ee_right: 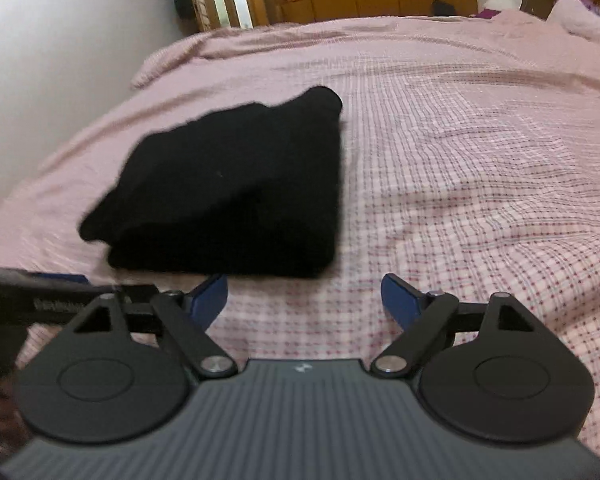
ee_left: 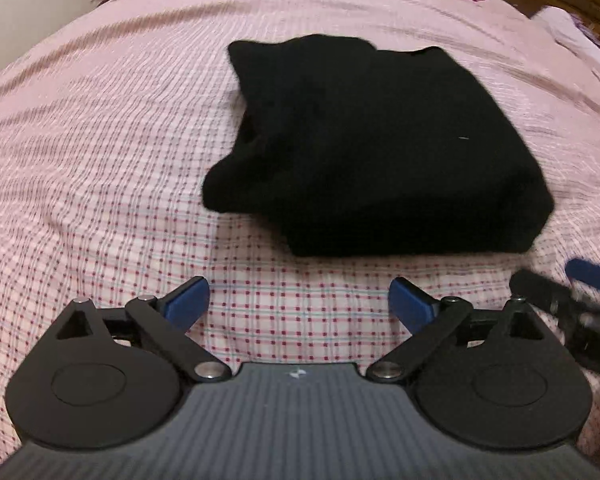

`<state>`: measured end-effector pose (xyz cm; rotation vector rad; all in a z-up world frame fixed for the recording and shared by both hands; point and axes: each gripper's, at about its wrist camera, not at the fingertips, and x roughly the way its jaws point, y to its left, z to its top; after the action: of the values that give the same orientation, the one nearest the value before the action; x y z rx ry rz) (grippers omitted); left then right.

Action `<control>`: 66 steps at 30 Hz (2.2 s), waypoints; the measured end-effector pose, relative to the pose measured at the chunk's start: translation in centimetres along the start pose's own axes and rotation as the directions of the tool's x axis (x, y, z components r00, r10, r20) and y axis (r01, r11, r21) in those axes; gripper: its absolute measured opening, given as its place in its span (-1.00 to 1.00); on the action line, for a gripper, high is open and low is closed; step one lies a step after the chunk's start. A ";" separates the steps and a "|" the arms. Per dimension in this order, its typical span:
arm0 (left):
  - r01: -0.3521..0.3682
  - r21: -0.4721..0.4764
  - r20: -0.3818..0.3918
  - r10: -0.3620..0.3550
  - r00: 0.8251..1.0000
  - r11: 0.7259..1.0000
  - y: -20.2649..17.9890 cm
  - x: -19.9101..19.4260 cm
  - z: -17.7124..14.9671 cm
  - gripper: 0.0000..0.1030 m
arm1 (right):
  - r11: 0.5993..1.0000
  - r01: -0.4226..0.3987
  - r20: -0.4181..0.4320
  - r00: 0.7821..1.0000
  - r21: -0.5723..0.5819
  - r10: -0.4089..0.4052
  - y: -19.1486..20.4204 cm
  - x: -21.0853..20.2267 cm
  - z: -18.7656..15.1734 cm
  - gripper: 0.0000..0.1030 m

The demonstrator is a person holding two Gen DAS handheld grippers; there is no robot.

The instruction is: Fold small clothes

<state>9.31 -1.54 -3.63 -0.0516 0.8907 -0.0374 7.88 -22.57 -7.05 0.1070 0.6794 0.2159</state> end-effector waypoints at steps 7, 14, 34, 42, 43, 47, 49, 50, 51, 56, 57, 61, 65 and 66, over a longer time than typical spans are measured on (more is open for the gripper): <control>-0.014 0.015 -0.013 0.014 1.000 1.000 -0.1 0.4 -0.2 1.00 | 1.000 0.007 -0.030 1.000 0.029 -0.006 -0.8 1.3 -1.1 0.66; -0.026 0.026 -0.015 0.026 1.000 0.999 -0.3 0.8 -0.1 1.00 | 0.999 -0.010 -0.017 1.000 0.052 0.011 -1.4 1.5 -1.4 0.70; -0.033 0.033 -0.018 0.033 0.999 0.999 -1.2 1.4 -0.2 1.00 | 0.999 -0.017 -0.008 1.000 0.050 0.018 -1.2 1.7 -1.2 0.76; -0.030 0.032 -0.017 0.031 0.999 0.999 -1.0 1.5 -0.2 1.00 | 0.999 -0.017 -0.008 1.000 0.050 0.017 -1.2 1.7 -1.2 0.76; -0.030 0.032 -0.017 0.030 0.999 0.999 -1.0 1.5 -0.2 1.00 | 0.999 -0.017 -0.008 1.000 0.050 0.017 -1.2 1.7 -1.2 0.76; -0.030 0.032 -0.017 0.031 0.999 0.999 -0.9 1.5 -0.2 1.00 | 0.999 -0.017 -0.008 1.000 0.050 0.018 -1.3 1.7 -1.2 0.76; -0.030 0.032 -0.017 0.031 0.999 0.999 -0.9 1.5 -0.2 1.00 | 0.999 -0.018 -0.008 1.000 0.051 0.018 -1.3 1.7 -1.2 0.76; -0.030 0.032 -0.017 0.031 0.999 0.999 -0.9 1.5 -0.2 1.00 | 0.999 -0.017 -0.008 1.000 0.051 0.018 -1.3 1.7 -1.2 0.77; -0.030 0.032 -0.017 0.031 0.999 0.999 -0.9 1.5 -0.2 1.00 | 0.999 -0.018 -0.008 1.000 0.052 0.018 -1.2 1.7 -1.2 0.76; -0.030 0.032 -0.017 0.031 0.999 0.999 -0.9 1.5 -0.2 1.00 | 0.998 -0.019 -0.007 1.000 0.053 0.019 -1.2 1.7 -1.2 0.76; -0.030 0.032 -0.017 0.031 0.999 0.999 -0.9 1.5 -0.2 1.00 | 0.998 -0.019 -0.007 1.000 0.053 0.019 -1.2 1.7 -1.2 0.76; -0.030 0.032 -0.017 0.031 0.999 0.999 -0.9 1.5 -0.2 1.00 | 0.998 -0.018 -0.007 1.000 0.053 0.019 -1.2 1.7 -1.2 0.77; -0.030 0.032 -0.017 0.031 0.999 0.999 -0.9 1.5 -0.2 1.00 | 0.998 -0.019 -0.007 1.000 0.053 0.019 -1.2 1.7 -1.2 0.77; -0.030 0.032 -0.017 0.031 0.999 0.999 -0.9 1.5 -0.2 1.00 | 0.998 -0.019 -0.007 1.000 0.053 0.019 -1.2 1.7 -1.2 0.77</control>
<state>10.07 -2.57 -4.88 -0.0082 0.9079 -0.0237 8.63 -23.27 -9.18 0.1636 0.6921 0.2166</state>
